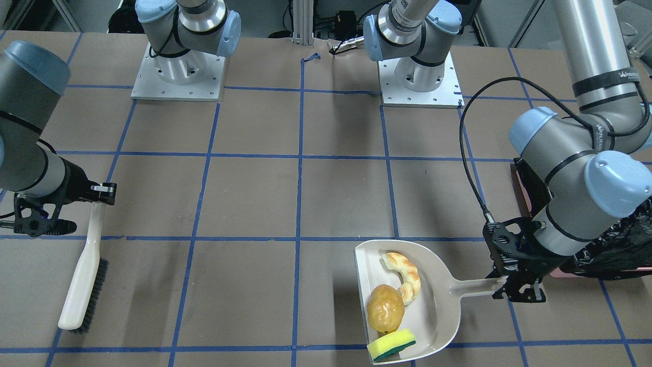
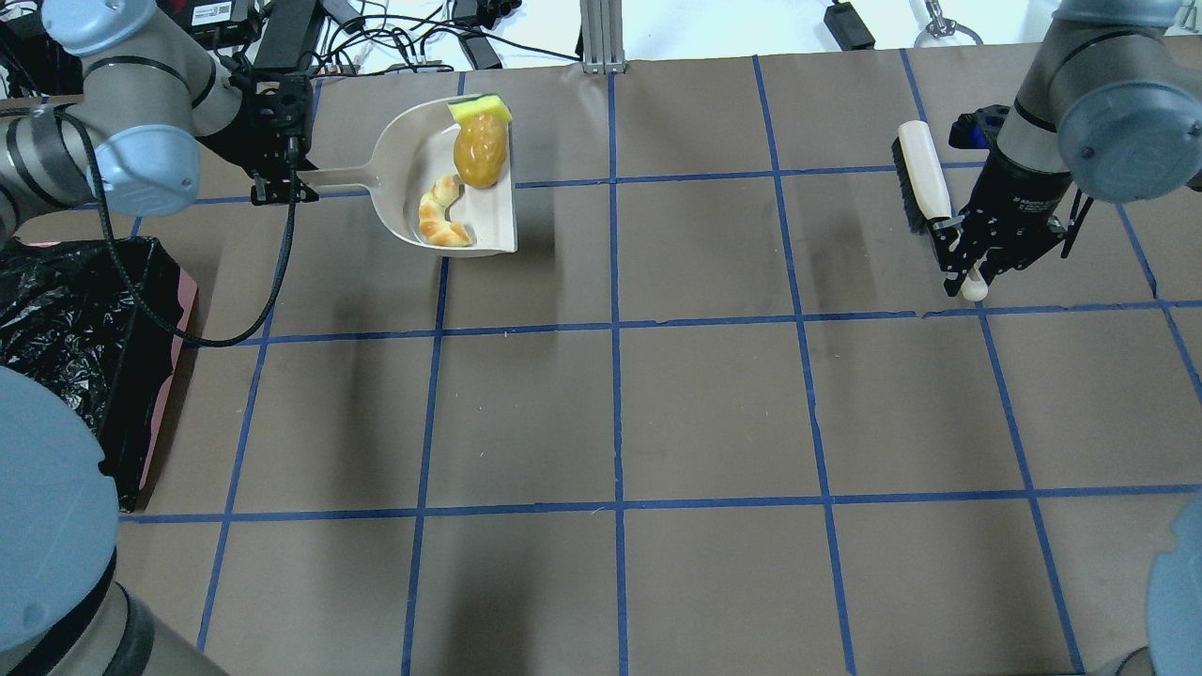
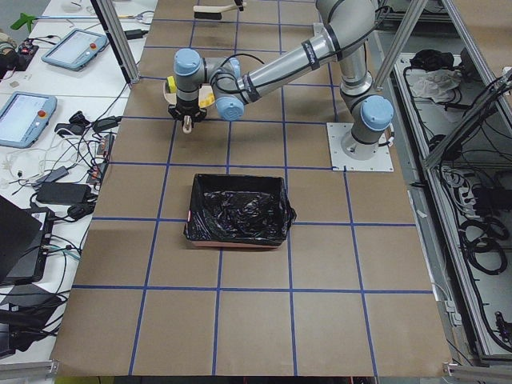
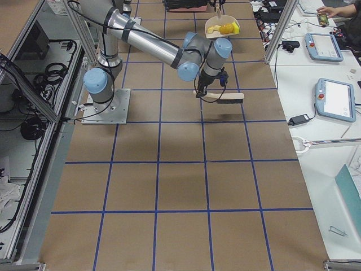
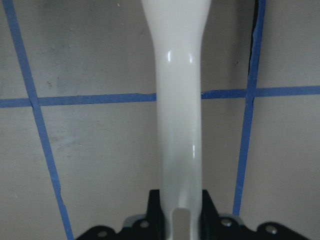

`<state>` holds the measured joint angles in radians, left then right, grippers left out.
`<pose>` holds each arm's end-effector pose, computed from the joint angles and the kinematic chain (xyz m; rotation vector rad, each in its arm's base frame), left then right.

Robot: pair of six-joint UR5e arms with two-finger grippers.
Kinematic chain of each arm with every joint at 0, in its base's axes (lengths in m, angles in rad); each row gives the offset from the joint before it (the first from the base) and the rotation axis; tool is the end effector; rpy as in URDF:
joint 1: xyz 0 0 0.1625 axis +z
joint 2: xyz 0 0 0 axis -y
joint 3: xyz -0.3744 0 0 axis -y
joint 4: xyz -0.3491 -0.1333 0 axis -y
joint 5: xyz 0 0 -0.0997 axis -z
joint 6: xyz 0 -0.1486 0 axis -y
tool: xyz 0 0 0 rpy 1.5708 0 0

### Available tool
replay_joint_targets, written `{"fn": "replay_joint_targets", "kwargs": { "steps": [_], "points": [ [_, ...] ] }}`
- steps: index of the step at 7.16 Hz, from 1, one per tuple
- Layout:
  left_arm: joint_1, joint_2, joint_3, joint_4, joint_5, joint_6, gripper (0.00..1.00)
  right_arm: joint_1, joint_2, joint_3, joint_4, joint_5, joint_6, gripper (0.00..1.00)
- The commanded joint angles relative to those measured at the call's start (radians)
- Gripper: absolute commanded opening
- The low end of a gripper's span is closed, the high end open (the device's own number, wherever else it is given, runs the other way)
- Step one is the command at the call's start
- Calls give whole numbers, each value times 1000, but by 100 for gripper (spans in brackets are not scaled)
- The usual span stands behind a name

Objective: Sweep and dump trash into bin
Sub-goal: 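Swing the dustpan over the trash bin with the left gripper and tip it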

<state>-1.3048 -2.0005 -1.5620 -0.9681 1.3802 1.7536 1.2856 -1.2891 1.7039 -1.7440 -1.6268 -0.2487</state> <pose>0.0017 -0.6204 0.2347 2.0941 2.2365 -0.3965 -0.0165 -0.5005 0.2135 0.0461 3.1073 0.3868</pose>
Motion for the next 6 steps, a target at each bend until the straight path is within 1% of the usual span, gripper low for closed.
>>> {"fn": "replay_joint_targets", "kwargs": {
  "steps": [1, 3, 4, 5, 6],
  "points": [
    [33, 40, -1, -18, -84, -19, 0, -34, 5, 29, -41, 2, -27, 0],
    [67, 68, -1, -72, -99, -17, 0, -35, 17, 33, -51, 1, -26, 0],
    [71, 90, 0, -104, -90, -16, 0, -43, 31, 33, -55, 2, -26, 0],
    [97, 118, 0, -156, -40, 4, 0, -45, 34, 33, -55, 2, -27, 0],
    [151, 144, -3, -203, -17, 48, 0, -49, 43, 33, -63, 2, -29, 0]
  ]
}}
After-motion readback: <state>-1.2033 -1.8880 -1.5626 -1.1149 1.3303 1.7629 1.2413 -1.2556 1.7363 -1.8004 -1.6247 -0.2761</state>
